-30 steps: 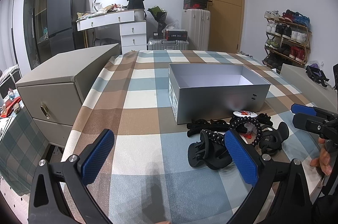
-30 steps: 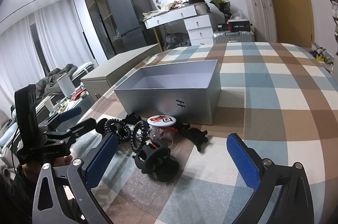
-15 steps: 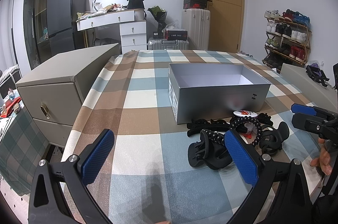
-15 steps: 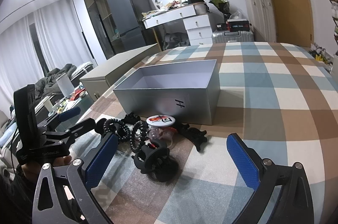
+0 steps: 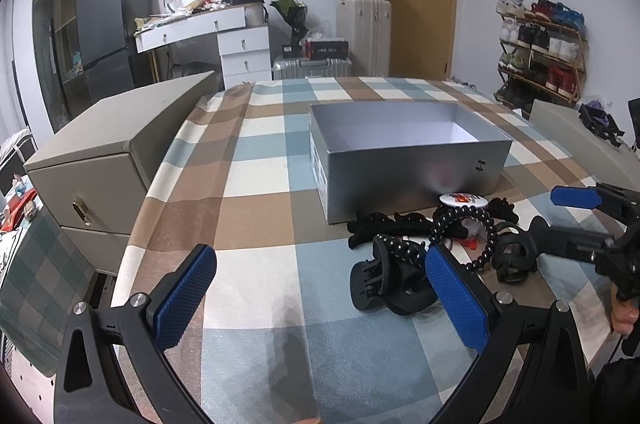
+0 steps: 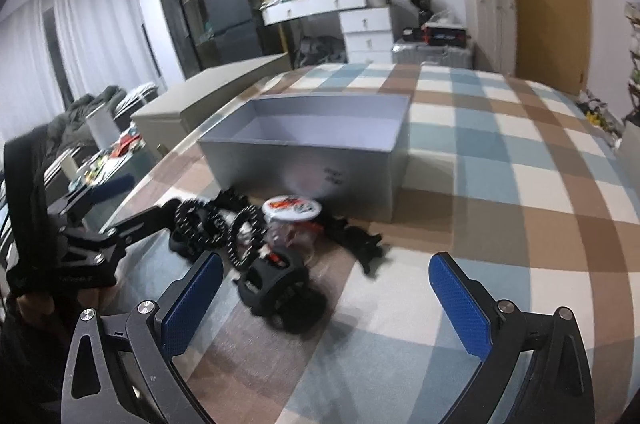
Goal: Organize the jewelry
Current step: 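Grasp a black claw clip with the right tool while the left tool grasps another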
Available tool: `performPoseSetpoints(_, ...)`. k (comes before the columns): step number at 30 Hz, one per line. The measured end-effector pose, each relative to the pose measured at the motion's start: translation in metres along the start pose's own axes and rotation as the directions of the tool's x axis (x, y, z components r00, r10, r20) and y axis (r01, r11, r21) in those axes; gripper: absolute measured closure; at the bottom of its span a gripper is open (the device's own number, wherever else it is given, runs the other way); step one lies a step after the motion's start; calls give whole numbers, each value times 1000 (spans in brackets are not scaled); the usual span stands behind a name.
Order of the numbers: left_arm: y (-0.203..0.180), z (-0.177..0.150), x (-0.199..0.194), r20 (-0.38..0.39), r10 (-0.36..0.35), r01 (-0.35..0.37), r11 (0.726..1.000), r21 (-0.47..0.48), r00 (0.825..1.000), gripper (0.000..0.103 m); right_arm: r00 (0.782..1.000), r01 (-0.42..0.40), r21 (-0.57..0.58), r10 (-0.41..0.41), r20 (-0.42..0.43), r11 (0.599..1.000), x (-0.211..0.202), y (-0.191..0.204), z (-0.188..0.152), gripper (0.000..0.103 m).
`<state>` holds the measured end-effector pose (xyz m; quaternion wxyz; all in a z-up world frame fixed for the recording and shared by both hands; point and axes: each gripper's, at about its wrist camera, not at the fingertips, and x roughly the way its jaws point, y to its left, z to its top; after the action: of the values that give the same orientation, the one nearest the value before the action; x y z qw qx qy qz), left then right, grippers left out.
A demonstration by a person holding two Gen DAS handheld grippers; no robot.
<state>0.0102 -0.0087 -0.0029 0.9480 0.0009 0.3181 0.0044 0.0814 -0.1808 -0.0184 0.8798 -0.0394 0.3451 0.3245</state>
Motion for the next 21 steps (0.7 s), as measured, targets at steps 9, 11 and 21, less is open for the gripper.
performPoseSetpoints(9,-17,5,10,-78,-15,27,988,155,997,1,989,-70,-40,64,-130,997,22,13,-4,28)
performPoseSetpoints(11,-19,5,11,-94,-28,43,986,163,995,1,984,-86,-47,77,-160,995,27,17,-5,31)
performPoseSetpoints(21,-17,4,12,-180,-112,138,981,135,977,1,989,-76,-112,61,-133,991,20,25,-9,48)
